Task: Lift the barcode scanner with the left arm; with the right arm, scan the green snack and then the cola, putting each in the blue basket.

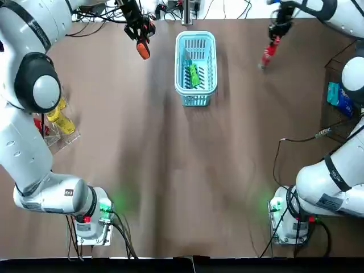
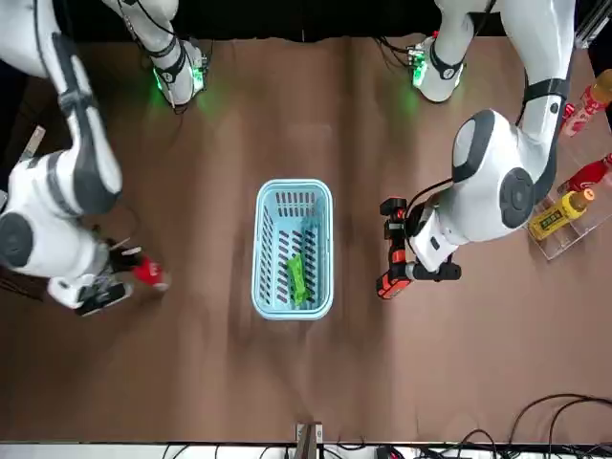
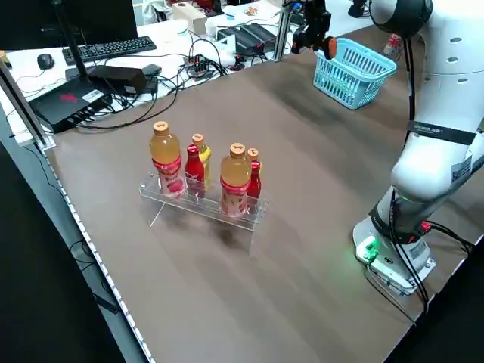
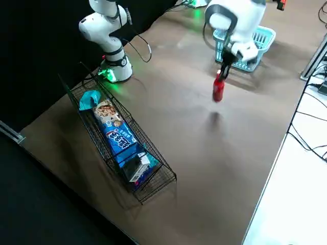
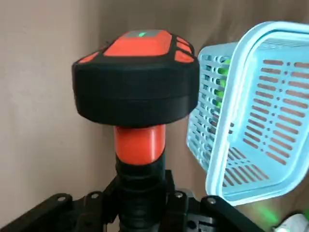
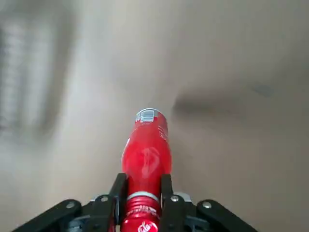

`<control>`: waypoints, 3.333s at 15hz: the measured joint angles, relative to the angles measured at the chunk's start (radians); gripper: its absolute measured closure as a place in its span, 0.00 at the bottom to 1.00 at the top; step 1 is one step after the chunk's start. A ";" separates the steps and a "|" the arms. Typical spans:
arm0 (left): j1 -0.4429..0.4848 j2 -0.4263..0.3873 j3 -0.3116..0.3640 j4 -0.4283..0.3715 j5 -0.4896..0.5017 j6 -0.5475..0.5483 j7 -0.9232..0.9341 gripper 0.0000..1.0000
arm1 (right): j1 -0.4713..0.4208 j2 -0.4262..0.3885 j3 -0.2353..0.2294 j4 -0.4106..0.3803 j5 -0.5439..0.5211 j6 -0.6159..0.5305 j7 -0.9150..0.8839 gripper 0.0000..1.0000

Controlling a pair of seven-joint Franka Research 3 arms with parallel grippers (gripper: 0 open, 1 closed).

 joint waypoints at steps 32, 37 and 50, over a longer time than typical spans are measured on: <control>-0.014 0.001 -0.221 0.062 -0.205 -0.014 -0.004 0.65 | 0.233 -0.020 0.295 0.181 0.228 0.072 0.235 0.67; -0.018 0.007 -0.221 0.061 -0.217 -0.072 -0.004 0.65 | 0.232 -0.020 0.290 0.181 0.228 0.072 0.237 0.67; -0.018 0.011 -0.195 0.062 -0.217 -0.075 -0.009 0.65 | 0.249 -0.008 0.288 0.167 0.133 -0.033 0.452 0.67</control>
